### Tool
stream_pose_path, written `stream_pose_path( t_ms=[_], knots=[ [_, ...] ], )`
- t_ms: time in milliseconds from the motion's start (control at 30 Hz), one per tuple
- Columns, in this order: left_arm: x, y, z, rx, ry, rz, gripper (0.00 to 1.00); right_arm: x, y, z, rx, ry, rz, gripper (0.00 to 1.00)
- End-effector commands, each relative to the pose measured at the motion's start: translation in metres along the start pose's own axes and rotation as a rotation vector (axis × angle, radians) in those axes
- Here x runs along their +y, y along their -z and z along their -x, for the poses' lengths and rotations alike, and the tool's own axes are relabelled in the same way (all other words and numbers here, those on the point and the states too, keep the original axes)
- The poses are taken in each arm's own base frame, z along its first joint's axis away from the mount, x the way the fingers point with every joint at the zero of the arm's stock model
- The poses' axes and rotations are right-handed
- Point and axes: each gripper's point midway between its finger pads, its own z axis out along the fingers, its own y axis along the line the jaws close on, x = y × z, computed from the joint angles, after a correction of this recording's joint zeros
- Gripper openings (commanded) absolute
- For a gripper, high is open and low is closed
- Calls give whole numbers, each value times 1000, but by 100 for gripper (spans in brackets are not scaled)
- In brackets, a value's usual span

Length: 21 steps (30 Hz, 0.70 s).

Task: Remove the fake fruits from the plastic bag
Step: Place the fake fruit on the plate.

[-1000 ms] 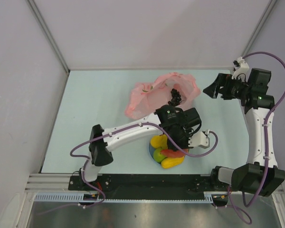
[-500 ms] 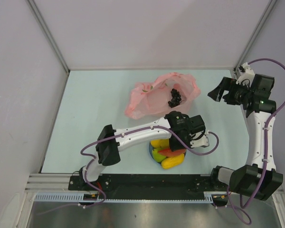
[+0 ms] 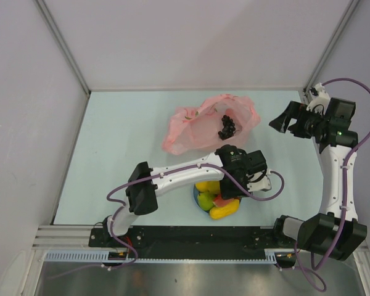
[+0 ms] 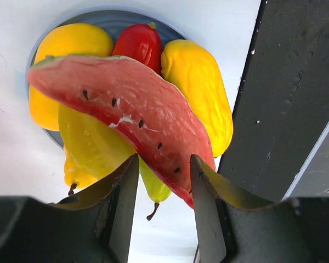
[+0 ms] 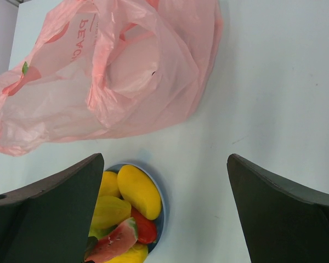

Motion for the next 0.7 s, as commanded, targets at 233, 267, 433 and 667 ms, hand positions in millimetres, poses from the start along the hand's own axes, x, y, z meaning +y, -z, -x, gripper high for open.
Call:
stream_pose_path(
  t_ms=[233, 267, 433, 667],
  knots=[
    [3, 8, 7, -27, 5, 8, 25, 3, 3, 2, -18, -2, 15, 100],
    [3, 6, 5, -20, 2, 7, 13, 3, 3, 1, -16, -3, 18, 100],
    [3, 10, -1, -8, -7, -2, 0, 4, 5, 1, -19, -1, 15, 100],
    [1, 18, -14, 10, -13, -9, 0, 4, 6, -2, -22, -13, 13, 100]
  ],
)
